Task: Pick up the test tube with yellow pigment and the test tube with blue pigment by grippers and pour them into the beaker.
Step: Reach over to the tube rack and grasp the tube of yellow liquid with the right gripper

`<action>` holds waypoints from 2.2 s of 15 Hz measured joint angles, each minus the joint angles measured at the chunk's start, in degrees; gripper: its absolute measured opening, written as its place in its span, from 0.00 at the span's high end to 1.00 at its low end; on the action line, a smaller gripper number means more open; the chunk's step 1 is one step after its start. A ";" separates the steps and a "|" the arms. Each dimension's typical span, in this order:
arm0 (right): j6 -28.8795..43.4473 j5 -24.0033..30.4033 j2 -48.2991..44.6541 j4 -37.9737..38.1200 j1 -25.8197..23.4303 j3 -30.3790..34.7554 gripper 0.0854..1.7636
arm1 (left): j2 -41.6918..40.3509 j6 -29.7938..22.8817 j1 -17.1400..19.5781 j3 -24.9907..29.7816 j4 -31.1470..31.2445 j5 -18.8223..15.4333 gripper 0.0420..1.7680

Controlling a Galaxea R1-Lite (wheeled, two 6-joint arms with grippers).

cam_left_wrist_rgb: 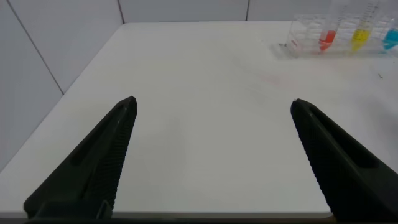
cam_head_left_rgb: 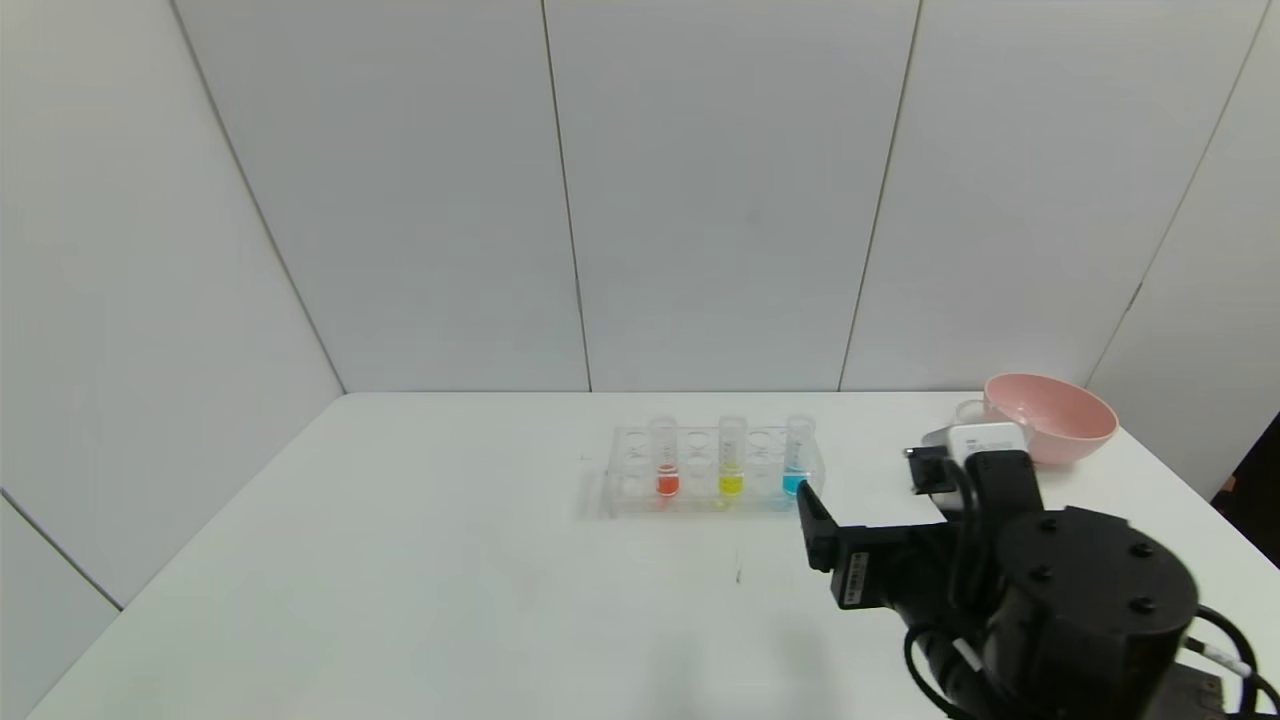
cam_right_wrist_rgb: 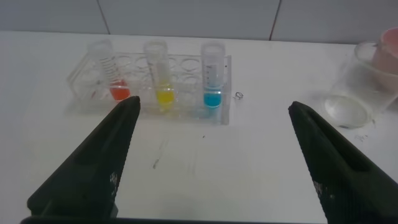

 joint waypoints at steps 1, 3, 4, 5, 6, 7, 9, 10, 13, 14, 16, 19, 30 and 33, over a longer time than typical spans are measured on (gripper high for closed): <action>0.33 -1.54 2.29 0.00 1.90 -2.07 0.03 | 0.00 0.00 0.00 0.00 0.00 0.00 0.00; 0.52 -3.30 6.47 -0.02 4.63 -5.73 0.03 | 0.00 0.00 -0.02 0.00 0.00 0.00 0.00; 0.60 -3.97 8.68 -0.10 5.57 -7.63 0.03 | 0.00 0.00 -0.02 0.00 0.00 0.00 0.00; 0.66 -4.41 10.67 -0.32 6.18 -9.22 0.03 | 0.00 0.00 -0.02 0.00 0.00 0.00 0.00; 0.63 -4.62 12.54 -0.88 6.57 -10.58 0.03 | 0.00 0.00 -0.02 0.00 0.00 0.00 0.00; 0.61 -4.71 14.38 -1.67 6.77 -11.74 0.03 | 0.00 0.00 -0.02 0.00 0.00 0.00 0.00; 0.57 -4.55 17.14 -2.21 6.57 -13.42 0.03 | 0.00 0.00 -0.02 0.00 0.00 0.00 0.00; 0.55 -4.49 18.25 -2.24 6.33 -14.20 0.03 | 0.00 0.00 0.00 0.00 0.00 0.00 0.00; 0.38 -2.44 20.22 -1.96 4.97 -15.93 0.03 | 0.00 0.00 0.00 0.00 0.00 0.00 0.00; 0.24 -1.48 20.61 -1.78 4.41 -16.48 0.03 | 0.00 0.00 0.00 0.00 0.00 0.00 0.00; -0.55 -0.40 21.71 -1.88 3.15 -18.03 0.03 | 0.00 0.00 -0.02 0.00 0.00 0.00 0.00; -1.87 2.57 23.17 -1.85 0.73 -20.65 0.03 | 0.00 0.00 0.00 0.00 0.00 0.00 0.00; -2.73 5.50 27.73 -1.66 -4.88 -28.34 0.03 | 0.00 0.00 -0.02 0.00 0.00 0.00 0.00; -2.77 5.53 29.03 -1.66 -5.60 -30.18 0.03 | 0.00 0.00 -0.02 0.00 0.00 0.00 0.00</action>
